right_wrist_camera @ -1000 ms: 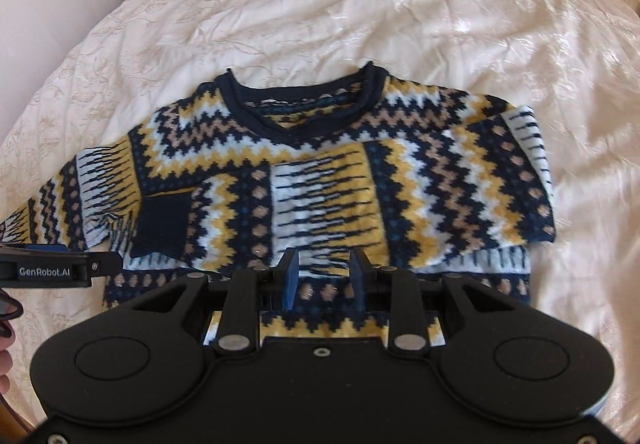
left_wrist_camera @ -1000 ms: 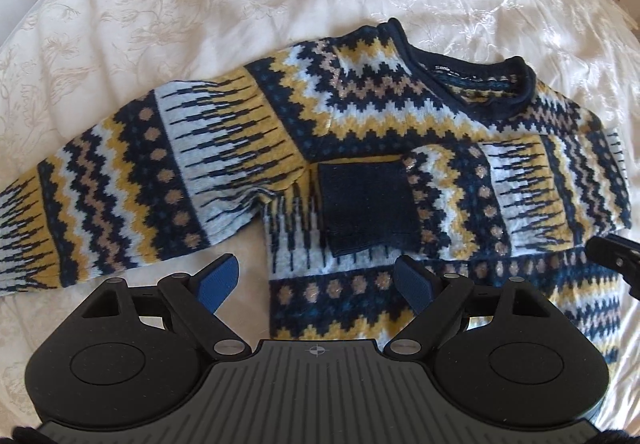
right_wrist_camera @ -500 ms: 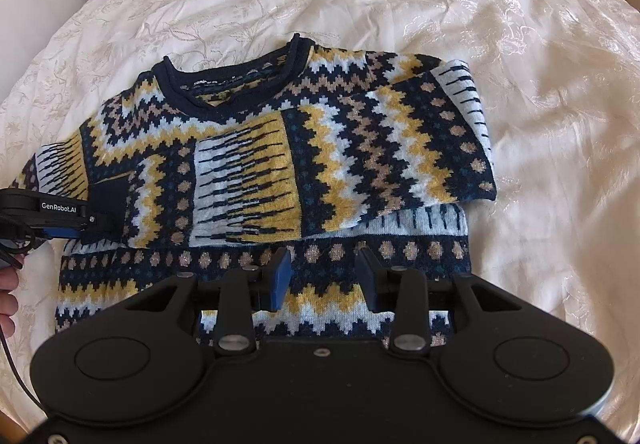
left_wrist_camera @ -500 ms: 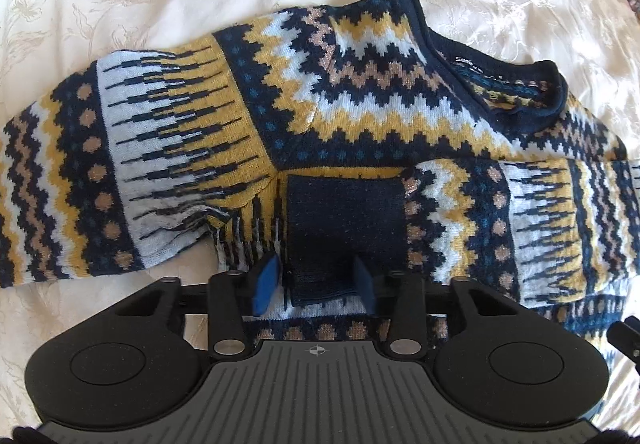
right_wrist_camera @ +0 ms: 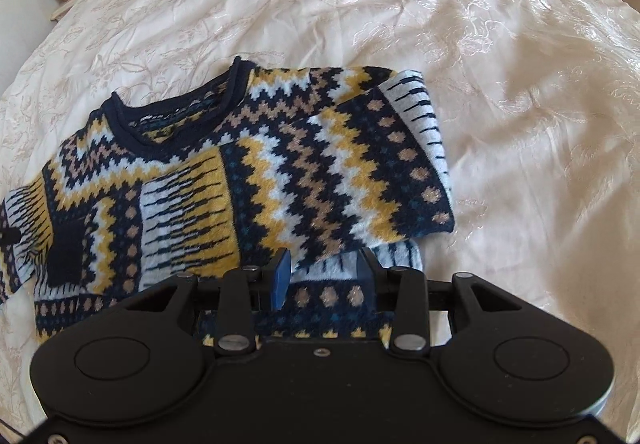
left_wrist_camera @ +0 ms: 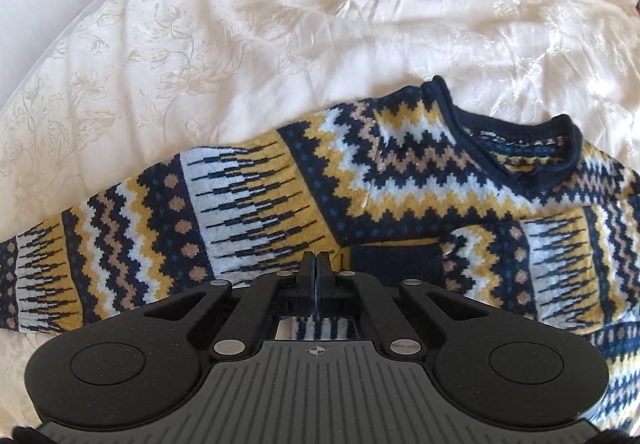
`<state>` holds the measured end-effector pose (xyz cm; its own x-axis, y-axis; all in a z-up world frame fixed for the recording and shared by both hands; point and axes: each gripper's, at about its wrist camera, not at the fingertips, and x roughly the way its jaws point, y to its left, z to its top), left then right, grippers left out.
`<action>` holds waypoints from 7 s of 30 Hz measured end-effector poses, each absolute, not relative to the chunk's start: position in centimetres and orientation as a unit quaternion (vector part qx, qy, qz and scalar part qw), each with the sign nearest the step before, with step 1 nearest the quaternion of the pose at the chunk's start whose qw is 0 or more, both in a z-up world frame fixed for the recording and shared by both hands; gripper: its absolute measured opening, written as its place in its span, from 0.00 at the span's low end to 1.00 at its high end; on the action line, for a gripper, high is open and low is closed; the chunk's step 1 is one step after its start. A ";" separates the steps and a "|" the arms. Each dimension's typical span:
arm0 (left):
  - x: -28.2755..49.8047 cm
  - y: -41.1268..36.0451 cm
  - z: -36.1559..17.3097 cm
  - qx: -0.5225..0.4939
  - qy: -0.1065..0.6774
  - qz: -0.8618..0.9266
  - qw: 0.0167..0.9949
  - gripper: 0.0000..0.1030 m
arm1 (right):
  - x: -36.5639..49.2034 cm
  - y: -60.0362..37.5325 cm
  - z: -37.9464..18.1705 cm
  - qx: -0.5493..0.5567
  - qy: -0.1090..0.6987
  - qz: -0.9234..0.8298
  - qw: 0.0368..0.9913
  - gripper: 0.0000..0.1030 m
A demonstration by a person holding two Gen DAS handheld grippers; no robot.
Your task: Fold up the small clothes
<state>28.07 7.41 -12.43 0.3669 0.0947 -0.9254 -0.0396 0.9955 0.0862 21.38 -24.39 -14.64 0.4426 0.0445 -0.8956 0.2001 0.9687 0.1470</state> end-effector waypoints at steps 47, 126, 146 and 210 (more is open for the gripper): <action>16.3 32.9 -10.3 -0.087 0.501 0.272 0.817 0.39 | 19.1 -13.1 -11.4 0.089 0.519 0.017 0.850 0.63; 22.6 -13.3 -6.0 0.077 0.428 -0.094 0.895 0.35 | 13.6 -26.9 -12.2 0.136 0.522 0.037 0.841 0.63; 19.1 0.7 -10.9 0.107 0.506 -0.008 0.856 0.46 | 20.7 -24.7 -13.1 0.148 0.506 0.004 0.850 0.62; 21.9 7.5 -12.0 0.052 0.529 0.076 0.844 0.46 | 26.3 -24.4 -17.0 0.121 0.556 0.035 0.821 0.14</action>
<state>21.91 7.50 -11.96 0.4289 0.1831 -0.8846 -0.0734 0.9831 0.1679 26.32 -24.37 -16.95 0.3783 0.1920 -0.9056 0.0764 0.9684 0.2372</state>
